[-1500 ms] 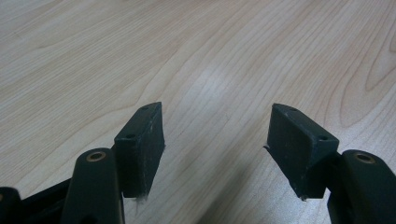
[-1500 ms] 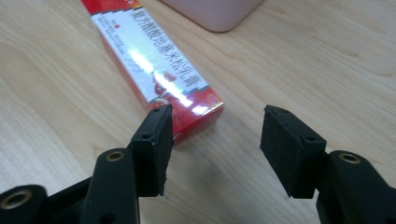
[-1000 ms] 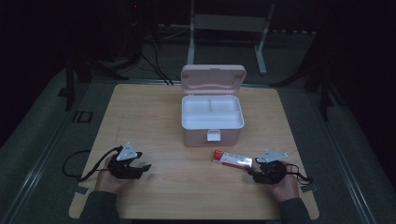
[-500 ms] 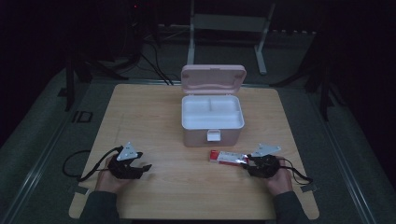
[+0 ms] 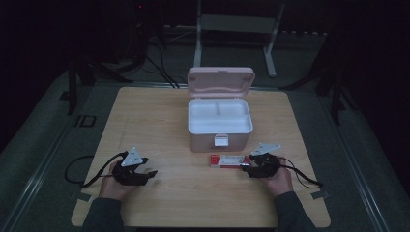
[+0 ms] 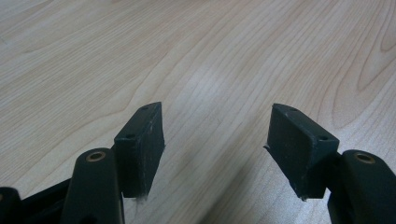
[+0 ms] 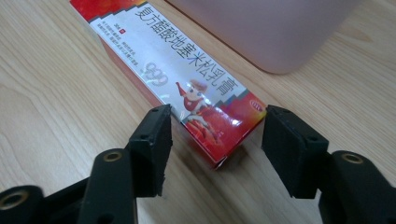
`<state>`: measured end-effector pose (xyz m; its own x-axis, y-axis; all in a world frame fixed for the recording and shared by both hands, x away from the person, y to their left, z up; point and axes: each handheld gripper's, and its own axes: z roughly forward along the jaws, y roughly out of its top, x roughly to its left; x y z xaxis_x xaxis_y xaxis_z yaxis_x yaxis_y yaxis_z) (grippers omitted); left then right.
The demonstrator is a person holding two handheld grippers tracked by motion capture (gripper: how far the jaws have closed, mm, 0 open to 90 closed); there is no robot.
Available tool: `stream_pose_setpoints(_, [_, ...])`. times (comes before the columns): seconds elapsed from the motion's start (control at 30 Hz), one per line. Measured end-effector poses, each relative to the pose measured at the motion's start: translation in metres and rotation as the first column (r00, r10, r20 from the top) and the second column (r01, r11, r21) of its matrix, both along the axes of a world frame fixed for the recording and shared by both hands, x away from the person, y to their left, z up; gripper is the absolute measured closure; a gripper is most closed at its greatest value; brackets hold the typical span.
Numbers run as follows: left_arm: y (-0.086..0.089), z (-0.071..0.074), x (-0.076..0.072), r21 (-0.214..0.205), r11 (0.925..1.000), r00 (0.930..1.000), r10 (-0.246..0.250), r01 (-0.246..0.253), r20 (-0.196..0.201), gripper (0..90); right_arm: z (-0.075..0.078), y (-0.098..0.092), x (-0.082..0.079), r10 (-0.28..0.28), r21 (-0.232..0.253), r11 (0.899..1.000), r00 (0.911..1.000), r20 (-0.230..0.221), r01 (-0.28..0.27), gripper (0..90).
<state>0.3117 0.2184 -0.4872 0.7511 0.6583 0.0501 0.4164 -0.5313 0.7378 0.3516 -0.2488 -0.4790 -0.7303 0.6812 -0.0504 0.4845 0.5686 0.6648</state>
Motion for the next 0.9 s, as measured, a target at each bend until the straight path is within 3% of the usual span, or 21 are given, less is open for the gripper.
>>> stream_pose_setpoints(0.1, [-0.001,0.000,0.000,-0.004,1.0000,1.0000,0.001,-0.001,0.001,36.0,-0.002,0.006,0.003,0.016,0.024,1.000,0.9998,-0.011,-0.016,42.8])
stream_pose_setpoints(0.2, [-0.003,0.001,0.000,0.006,1.0000,1.0000,-0.006,0.006,0.005,35.4,-0.002,0.023,0.002,0.053,-0.025,0.998,0.9985,0.011,-0.053,42.5])
stream_pose_setpoints(0.4, [-0.009,0.002,-0.001,0.006,0.9999,0.9999,-0.009,0.009,0.009,34.6,0.000,0.056,0.006,0.098,-0.042,0.994,0.9951,0.012,-0.098,43.3])
stream_pose_setpoints(0.5, [-0.013,0.003,0.000,0.002,0.9999,0.9998,-0.017,0.017,0.006,34.4,0.000,0.061,0.005,0.104,-0.045,0.994,0.9945,0.011,-0.104,43.6])
stream_pose_setpoints(0.53, [-0.014,0.003,0.000,0.004,0.9998,0.9998,-0.020,0.020,0.006,34.3,0.001,0.075,0.005,0.129,-0.034,0.991,0.9916,0.012,-0.128,44.7])
stream_pose_setpoints(0.67, [-0.023,0.005,-0.001,0.002,0.9993,0.9992,-0.038,0.038,0.009,34.2,0.000,0.098,0.001,0.177,-0.031,0.984,0.9840,0.015,-0.177,45.9])
stream_pose_setpoints(0.9, [-0.043,0.004,-0.001,0.000,0.9961,0.9961,-0.088,0.088,-0.003,32.6,0.000,0.122,-0.004,0.239,-0.021,0.971,0.9709,0.012,-0.239,49.1])
